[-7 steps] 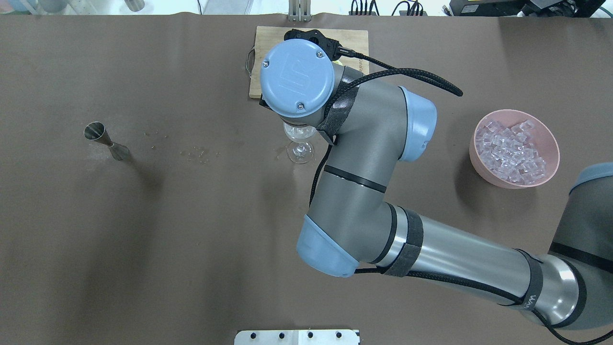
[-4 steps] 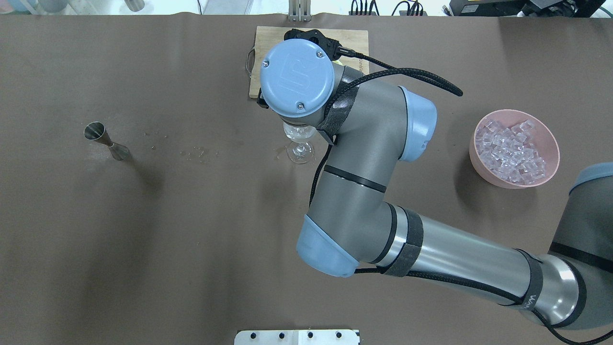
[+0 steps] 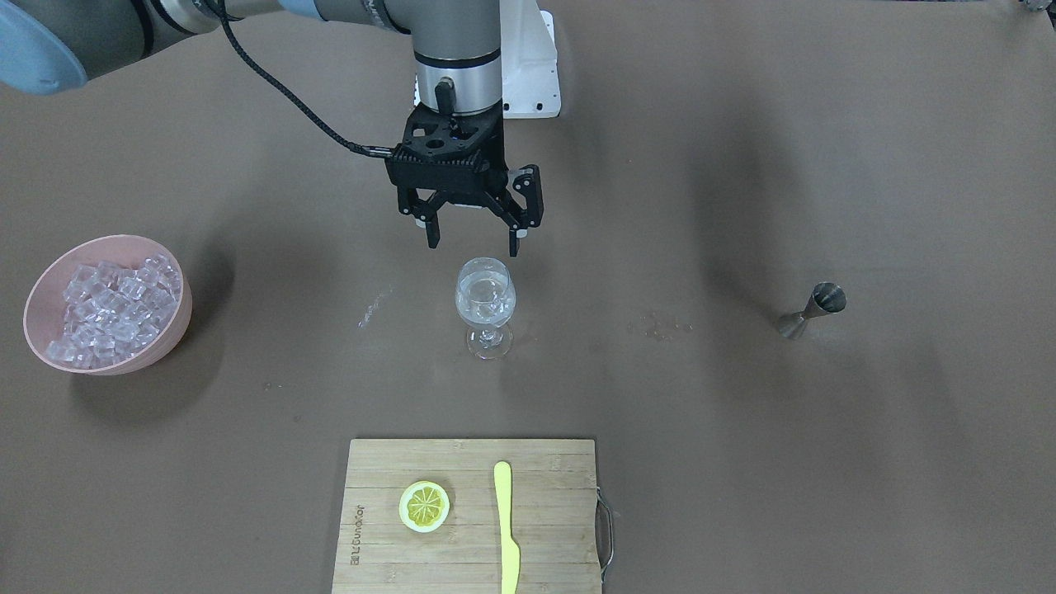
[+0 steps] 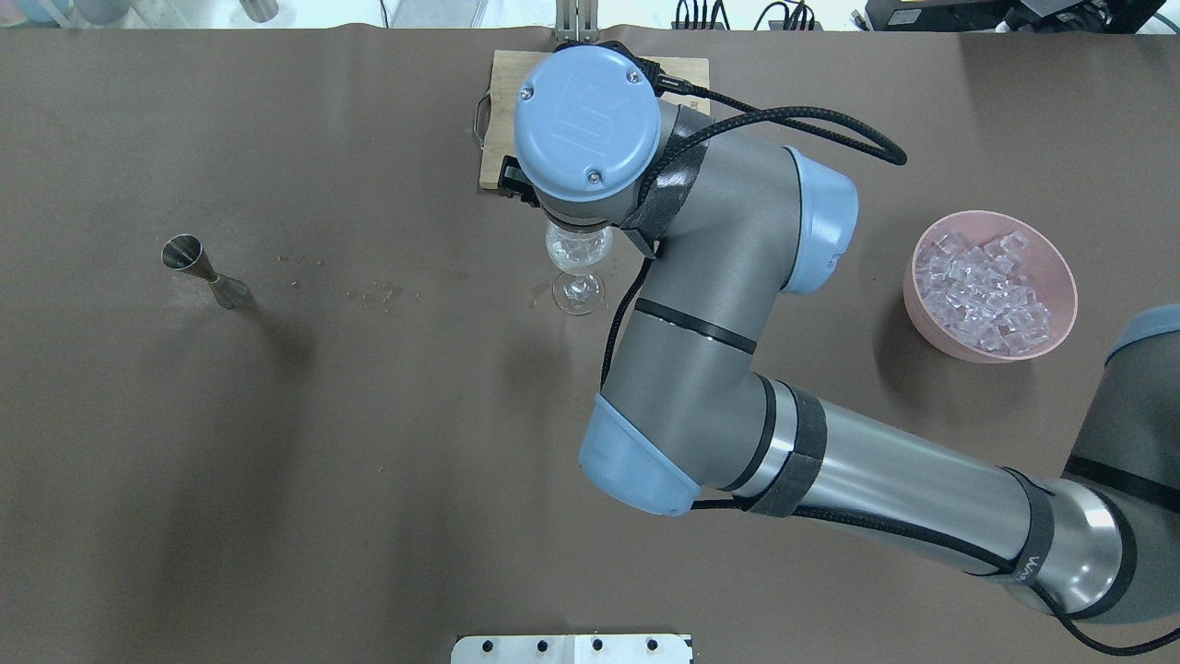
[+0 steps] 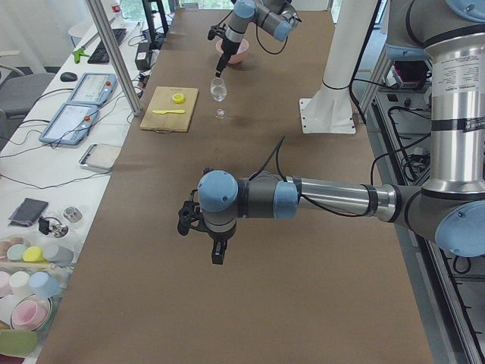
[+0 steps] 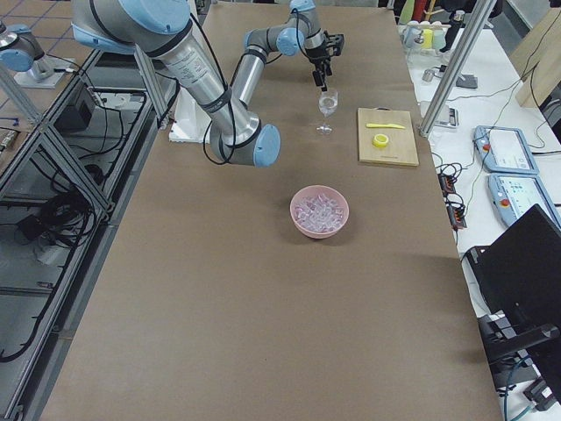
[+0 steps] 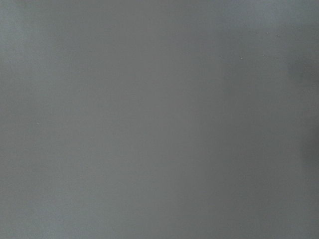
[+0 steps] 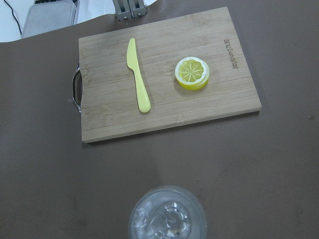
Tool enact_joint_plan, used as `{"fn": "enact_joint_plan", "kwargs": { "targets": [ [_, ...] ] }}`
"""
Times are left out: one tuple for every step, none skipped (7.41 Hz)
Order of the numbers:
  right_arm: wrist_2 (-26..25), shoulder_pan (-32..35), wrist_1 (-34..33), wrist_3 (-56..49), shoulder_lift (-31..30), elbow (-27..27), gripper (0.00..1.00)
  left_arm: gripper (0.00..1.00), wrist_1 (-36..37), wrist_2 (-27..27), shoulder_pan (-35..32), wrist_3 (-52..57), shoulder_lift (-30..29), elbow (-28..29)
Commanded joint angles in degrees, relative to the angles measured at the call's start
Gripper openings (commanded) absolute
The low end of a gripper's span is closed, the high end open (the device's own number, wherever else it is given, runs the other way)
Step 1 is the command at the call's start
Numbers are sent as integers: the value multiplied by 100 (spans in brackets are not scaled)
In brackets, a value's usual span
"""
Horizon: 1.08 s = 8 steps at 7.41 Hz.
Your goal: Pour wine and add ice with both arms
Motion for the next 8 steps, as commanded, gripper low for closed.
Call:
{"fn": "enact_joint_plan", "kwargs": {
  "targets": [
    [788, 593, -5, -961, -717, 637, 100, 98, 0, 1, 0, 0, 33, -27],
    [1166, 971, 4, -1472, -1226, 962, 100, 98, 9, 1, 0, -9, 33, -10],
    [1657, 1444, 30, -2173, -1744, 1235, 100, 98, 17, 19, 0, -17, 33, -1],
    [2271, 1971, 39, -3033, -2176, 1316, 100, 98, 9, 45, 0, -18, 33, -10],
    [2504, 2385, 57, -3886, -2702, 1326, 100, 98, -9, 45, 0, 0, 42, -1],
    [2532, 2798, 48, -4903, -3177, 1308, 100, 98, -9, 45, 0, 0, 50, -10],
    [2532, 3116, 48, -5758, -3626, 1308, 100, 98, -9, 45, 0, -9, 42, -19],
    [2524, 3406, 48, -6506, -4057, 1282, 100, 98, -9, 45, 0, -9, 50, -19]
  ]
}}
